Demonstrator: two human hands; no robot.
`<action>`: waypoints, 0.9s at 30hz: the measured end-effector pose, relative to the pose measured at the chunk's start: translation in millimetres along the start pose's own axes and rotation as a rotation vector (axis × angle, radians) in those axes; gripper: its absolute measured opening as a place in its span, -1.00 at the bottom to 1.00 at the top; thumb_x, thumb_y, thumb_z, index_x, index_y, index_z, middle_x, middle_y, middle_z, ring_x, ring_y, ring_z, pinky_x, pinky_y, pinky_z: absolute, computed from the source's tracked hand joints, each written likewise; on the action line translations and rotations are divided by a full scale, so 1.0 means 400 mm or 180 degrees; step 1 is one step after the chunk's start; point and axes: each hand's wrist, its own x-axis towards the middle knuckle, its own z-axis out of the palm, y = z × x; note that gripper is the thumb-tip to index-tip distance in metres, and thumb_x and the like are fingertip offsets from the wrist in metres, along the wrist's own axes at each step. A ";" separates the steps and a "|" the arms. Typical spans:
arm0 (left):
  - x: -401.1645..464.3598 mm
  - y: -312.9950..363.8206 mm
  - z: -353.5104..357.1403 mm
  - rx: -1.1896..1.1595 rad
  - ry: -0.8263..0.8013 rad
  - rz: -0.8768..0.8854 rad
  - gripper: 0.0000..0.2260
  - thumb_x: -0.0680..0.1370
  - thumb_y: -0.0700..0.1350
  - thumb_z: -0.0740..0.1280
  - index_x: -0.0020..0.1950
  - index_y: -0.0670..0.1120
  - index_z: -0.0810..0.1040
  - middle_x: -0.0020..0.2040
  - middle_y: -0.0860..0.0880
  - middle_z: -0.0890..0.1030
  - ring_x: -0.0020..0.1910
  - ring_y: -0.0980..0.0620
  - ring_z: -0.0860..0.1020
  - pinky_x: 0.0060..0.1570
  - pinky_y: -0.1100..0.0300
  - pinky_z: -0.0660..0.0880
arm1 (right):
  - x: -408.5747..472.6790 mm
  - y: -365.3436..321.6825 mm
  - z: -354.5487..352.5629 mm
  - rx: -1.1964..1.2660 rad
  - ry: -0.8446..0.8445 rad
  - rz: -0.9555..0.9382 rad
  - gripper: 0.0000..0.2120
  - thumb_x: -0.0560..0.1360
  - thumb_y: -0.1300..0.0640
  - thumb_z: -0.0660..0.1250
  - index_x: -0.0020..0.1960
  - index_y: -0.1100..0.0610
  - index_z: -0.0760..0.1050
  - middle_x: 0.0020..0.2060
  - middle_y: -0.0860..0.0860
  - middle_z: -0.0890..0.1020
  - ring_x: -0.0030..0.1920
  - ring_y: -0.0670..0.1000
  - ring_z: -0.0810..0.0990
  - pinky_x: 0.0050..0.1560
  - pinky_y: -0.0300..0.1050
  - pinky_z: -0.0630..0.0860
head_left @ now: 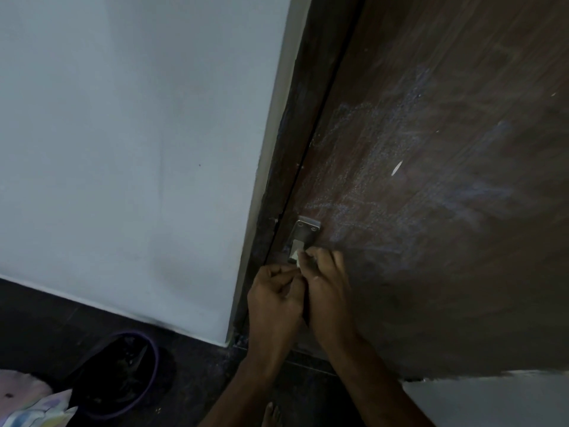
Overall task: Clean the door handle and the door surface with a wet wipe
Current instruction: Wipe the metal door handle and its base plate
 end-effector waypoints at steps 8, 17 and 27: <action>-0.010 0.011 -0.006 -0.0610 0.0629 -0.0490 -0.81 0.54 -0.08 0.35 -0.11 0.19 0.71 -0.20 0.25 0.71 -0.17 0.34 0.64 -0.26 0.49 0.50 | 0.010 -0.010 0.011 0.0052 0.0384 0.0257 -0.67 0.44 0.41 0.43 0.19 0.24 0.62 0.08 0.16 0.65 0.09 0.17 0.57 0.10 -0.02 0.59; 0.018 -0.013 -0.022 -0.0103 0.0653 -0.0241 -0.82 0.54 -0.09 0.43 0.11 0.10 0.72 -0.07 0.25 0.69 -0.05 0.42 0.60 0.00 0.35 0.57 | 0.005 0.022 -0.009 -0.0369 -0.0151 0.0695 -0.64 0.58 0.27 0.29 0.35 0.06 0.51 0.23 0.03 0.55 0.27 0.04 0.41 0.26 -0.19 0.37; 0.023 -0.009 -0.010 0.0132 0.0553 0.0353 -0.80 0.52 -0.17 0.47 0.11 0.02 0.72 -0.02 0.16 0.70 -0.04 0.33 0.62 -0.02 0.55 0.45 | 0.096 -0.042 -0.004 -0.0171 -0.0150 0.1247 -0.80 0.60 0.05 0.25 0.07 0.06 0.63 0.11 0.04 0.62 0.25 0.08 0.47 0.25 0.03 0.38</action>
